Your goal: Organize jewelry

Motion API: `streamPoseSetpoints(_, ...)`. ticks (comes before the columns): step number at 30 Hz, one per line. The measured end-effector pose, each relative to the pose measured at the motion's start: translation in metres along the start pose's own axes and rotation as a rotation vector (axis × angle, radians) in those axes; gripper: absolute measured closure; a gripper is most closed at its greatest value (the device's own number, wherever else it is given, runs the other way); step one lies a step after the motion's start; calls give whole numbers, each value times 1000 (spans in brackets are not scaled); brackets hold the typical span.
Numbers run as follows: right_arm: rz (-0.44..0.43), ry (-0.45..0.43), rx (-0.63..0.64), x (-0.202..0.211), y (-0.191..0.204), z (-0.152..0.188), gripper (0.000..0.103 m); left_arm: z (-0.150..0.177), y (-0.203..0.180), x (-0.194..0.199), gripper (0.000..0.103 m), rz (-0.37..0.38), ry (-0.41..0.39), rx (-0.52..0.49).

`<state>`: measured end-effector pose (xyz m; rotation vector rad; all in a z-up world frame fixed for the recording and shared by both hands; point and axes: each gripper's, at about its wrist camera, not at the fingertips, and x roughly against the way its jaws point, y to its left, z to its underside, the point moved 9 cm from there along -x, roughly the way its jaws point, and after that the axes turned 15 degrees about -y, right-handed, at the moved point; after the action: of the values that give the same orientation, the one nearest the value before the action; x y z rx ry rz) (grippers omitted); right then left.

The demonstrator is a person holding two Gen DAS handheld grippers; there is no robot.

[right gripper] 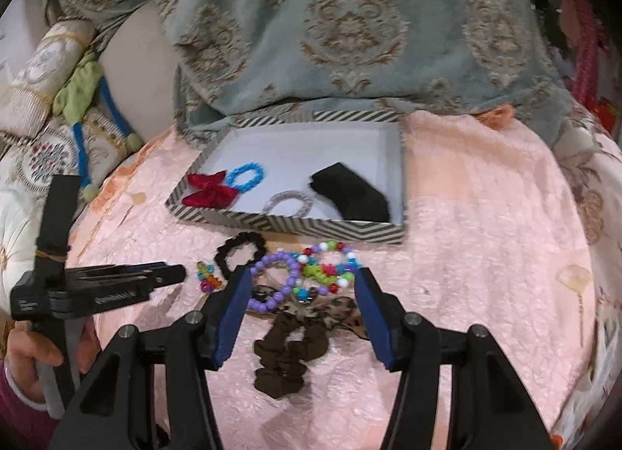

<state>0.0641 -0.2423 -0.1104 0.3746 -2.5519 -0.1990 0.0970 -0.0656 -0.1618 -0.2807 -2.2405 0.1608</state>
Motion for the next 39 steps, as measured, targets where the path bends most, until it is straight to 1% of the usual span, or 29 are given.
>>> streamPoseSetpoints(3,-25,33,16,-16,8,4,45,5,7,-10,86,8,26,-3)
streamPoseSetpoints(7,-62,76,44,-45,18,7,45,3,12,-20,80,38,24,-11)
streamPoseSetpoints(10,-94,104,58,-69,26,7,50,0,9,-27,79,74,18,-34)
streamPoseSetpoints(12,-105,122,65,-83,29,6,53,-4,4,-30,79,97,12,-68)
streamPoseSetpoints(16,-130,176,102,-113,36,10,56,-6,-3,-40,79,110,12,-148)
streamPoseSetpoints(19,-126,224,147,-132,40,18,60,-10,-8,-44,79,139,9,-164)
streamPoseSetpoints(22,-107,246,161,-146,38,23,69,-12,-10,-47,79,177,9,-143)
streamPoseSetpoints(23,-103,251,155,-150,36,25,73,-13,-11,-49,81,186,6,-138)
streamPoseSetpoints(24,-99,253,153,-153,35,26,79,-14,-11,-50,85,194,2,-134)
streamPoseSetpoints(25,-94,253,155,-156,33,27,82,-13,-11,-50,97,194,1,-135)
streamPoseSetpoints(26,-91,249,164,-158,33,27,88,-13,-10,-51,103,192,3,-136)
streamPoseSetpoints(28,-84,240,177,-158,33,27,92,-13,-7,-51,103,180,-5,-133)
streamPoseSetpoints(30,-89,226,170,-154,33,23,95,-12,-6,-48,103,191,-9,-109)
streamPoseSetpoints(32,-112,197,136,-143,35,15,96,-13,-3,-40,103,195,-23,-81)
streamPoseSetpoints(34,-126,172,118,-133,38,9,96,-15,-2,-31,103,189,-43,-74)
streamPoseSetpoints(39,-148,117,108,-107,46,-9,96,-25,-6,-6,103,179,-93,-94)
